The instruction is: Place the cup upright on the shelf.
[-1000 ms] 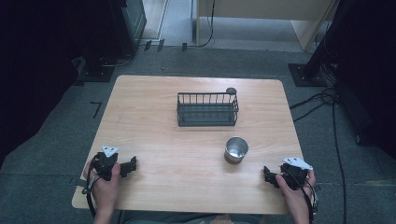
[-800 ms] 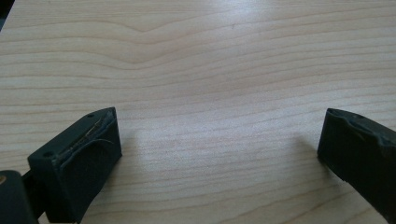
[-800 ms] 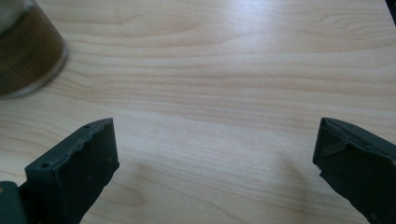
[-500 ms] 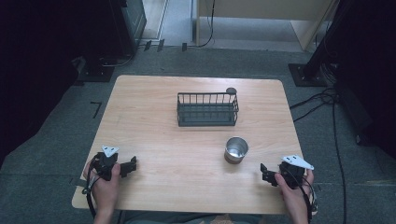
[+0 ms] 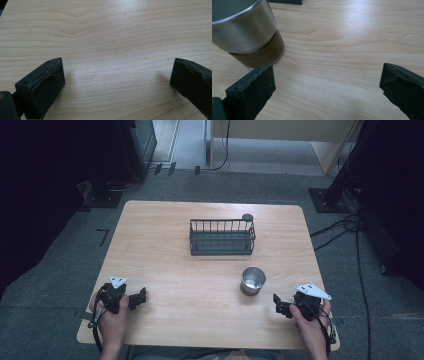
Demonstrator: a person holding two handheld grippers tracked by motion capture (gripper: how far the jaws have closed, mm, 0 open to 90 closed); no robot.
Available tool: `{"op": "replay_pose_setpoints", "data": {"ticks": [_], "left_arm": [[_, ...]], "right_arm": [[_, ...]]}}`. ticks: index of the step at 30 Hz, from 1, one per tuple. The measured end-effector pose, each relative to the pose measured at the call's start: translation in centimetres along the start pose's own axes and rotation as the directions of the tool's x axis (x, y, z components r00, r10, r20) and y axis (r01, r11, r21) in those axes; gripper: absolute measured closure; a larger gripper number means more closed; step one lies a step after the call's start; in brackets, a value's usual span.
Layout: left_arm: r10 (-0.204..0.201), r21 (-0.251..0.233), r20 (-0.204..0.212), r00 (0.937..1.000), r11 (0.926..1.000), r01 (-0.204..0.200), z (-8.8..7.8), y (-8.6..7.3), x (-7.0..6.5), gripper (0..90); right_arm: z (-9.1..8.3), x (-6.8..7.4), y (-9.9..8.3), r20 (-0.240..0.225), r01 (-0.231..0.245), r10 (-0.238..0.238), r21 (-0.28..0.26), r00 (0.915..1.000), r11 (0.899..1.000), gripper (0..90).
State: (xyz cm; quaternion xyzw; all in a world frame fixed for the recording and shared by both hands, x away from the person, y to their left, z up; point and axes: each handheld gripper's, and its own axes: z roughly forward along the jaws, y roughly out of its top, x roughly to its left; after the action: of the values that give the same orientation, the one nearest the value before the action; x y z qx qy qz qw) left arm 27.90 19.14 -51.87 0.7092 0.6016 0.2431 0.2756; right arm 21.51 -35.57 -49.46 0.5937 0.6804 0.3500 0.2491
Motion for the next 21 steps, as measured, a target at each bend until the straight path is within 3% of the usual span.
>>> {"op": "replay_pose_setpoints", "data": {"ticks": [12, 21], "left_arm": [[0.001, 0.000, 0.000, 1.0000, 1.0000, -0.001, 0.0, 0.0, 0.0, 0.0], [0.000, -0.001, -0.001, 1.0000, 1.0000, 0.000, 0.0, 0.0, 0.0, 0.0]], "right_arm": [[0.1, 1.2, 0.4, -0.049, 0.010, -0.011, -0.007, 0.9987, 1.000, 0.0], [0.6, 2.5, 0.9, -0.077, 0.047, -0.048, -0.010, 0.9959, 0.999, 0.0]]}}
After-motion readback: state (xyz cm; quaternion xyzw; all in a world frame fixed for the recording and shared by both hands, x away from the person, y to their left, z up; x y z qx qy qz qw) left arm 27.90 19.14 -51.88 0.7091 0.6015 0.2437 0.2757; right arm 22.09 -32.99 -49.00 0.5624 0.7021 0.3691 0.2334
